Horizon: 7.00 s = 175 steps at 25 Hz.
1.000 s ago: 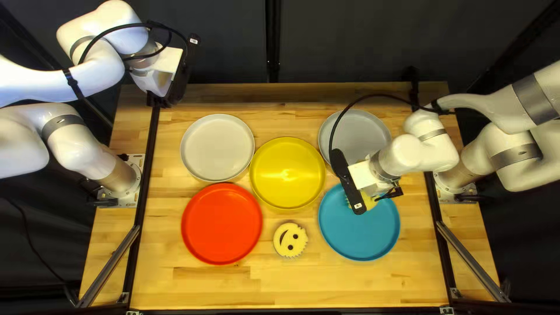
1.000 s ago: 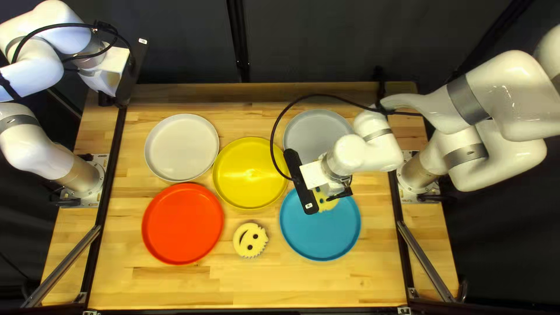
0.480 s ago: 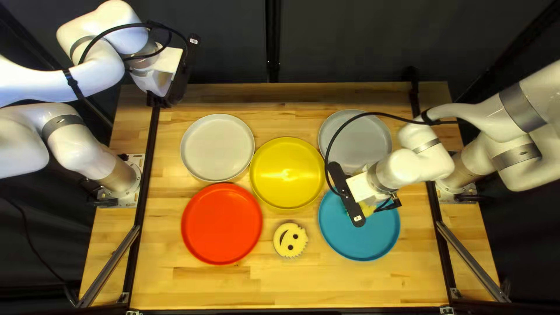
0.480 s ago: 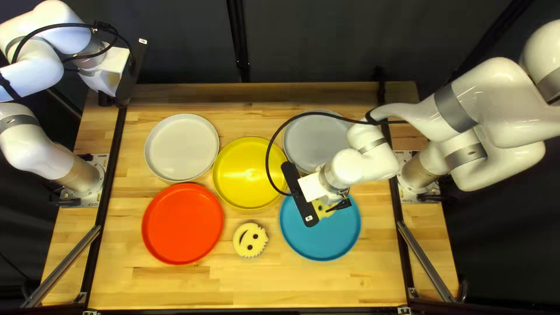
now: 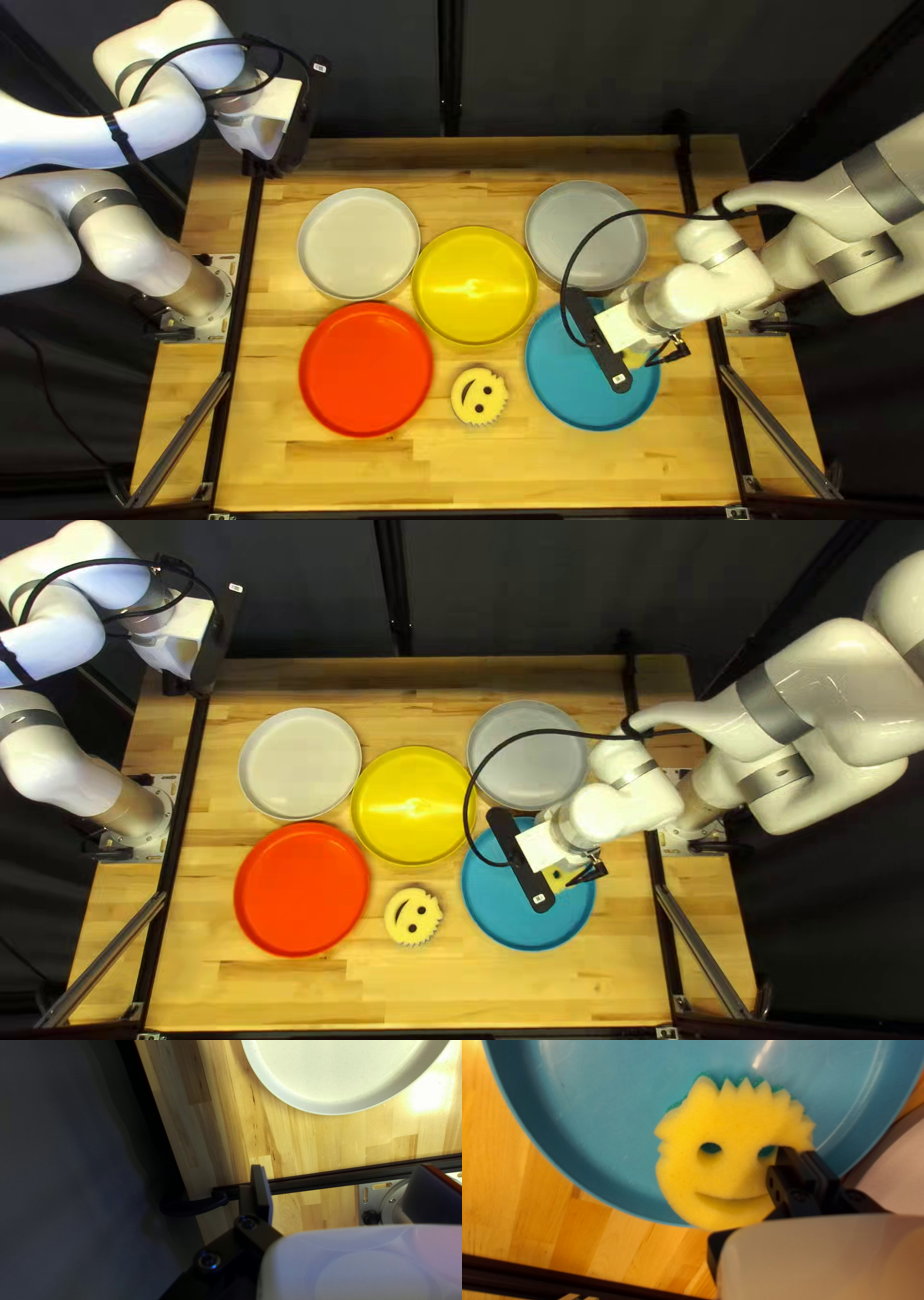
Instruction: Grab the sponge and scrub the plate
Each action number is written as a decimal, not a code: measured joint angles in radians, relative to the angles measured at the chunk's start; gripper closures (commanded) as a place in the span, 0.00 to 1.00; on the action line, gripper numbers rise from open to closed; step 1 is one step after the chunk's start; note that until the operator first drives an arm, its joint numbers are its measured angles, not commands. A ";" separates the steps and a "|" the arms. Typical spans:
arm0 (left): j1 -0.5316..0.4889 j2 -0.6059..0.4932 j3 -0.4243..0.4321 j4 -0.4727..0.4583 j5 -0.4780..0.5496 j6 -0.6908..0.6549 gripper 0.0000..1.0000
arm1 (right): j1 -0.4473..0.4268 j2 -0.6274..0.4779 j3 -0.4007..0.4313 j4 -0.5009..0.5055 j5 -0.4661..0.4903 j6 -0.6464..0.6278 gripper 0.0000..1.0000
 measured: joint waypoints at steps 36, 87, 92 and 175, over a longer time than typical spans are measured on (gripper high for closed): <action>0.000 0.000 0.000 0.000 0.000 0.000 0.00 | 0.076 0.086 -0.077 -0.012 0.034 0.046 1.00; 0.000 0.000 0.000 0.000 0.000 0.000 0.00 | -0.009 0.265 -0.242 0.020 0.006 -0.005 1.00; 0.000 0.000 0.000 0.000 0.000 0.000 0.00 | -0.084 0.295 -0.278 0.025 0.003 -0.068 1.00; 0.000 0.000 0.000 0.000 0.000 0.000 0.00 | 0.123 0.350 -0.387 -0.096 0.121 0.190 1.00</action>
